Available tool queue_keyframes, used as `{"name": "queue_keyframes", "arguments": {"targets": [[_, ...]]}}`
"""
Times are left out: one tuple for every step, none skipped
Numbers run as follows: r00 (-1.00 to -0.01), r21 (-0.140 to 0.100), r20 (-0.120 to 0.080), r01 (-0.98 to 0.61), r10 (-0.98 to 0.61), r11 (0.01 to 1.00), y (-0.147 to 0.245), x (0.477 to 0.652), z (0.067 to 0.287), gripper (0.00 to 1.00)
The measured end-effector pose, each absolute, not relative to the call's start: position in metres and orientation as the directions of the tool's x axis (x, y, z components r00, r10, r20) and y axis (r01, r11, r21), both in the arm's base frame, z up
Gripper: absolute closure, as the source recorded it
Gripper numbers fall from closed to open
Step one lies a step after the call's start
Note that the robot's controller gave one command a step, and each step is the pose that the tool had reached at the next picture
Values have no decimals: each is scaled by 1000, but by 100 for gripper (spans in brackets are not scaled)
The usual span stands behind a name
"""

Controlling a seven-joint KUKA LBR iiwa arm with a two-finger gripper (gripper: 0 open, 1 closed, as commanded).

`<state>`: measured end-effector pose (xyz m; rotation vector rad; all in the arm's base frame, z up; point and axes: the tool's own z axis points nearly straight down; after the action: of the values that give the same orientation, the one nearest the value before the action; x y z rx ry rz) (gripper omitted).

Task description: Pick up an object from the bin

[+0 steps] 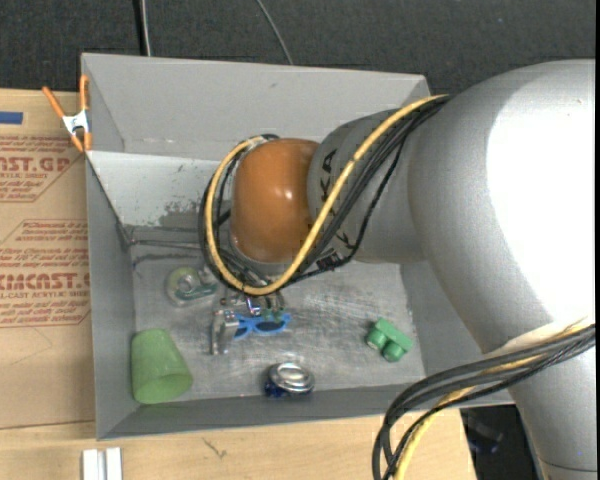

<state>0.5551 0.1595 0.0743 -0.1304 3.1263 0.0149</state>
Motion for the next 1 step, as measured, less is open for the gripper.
{"name": "queue_keyframes", "arguments": {"targets": [[-998,9,-12,68,68,998,111,591,75,0]]}}
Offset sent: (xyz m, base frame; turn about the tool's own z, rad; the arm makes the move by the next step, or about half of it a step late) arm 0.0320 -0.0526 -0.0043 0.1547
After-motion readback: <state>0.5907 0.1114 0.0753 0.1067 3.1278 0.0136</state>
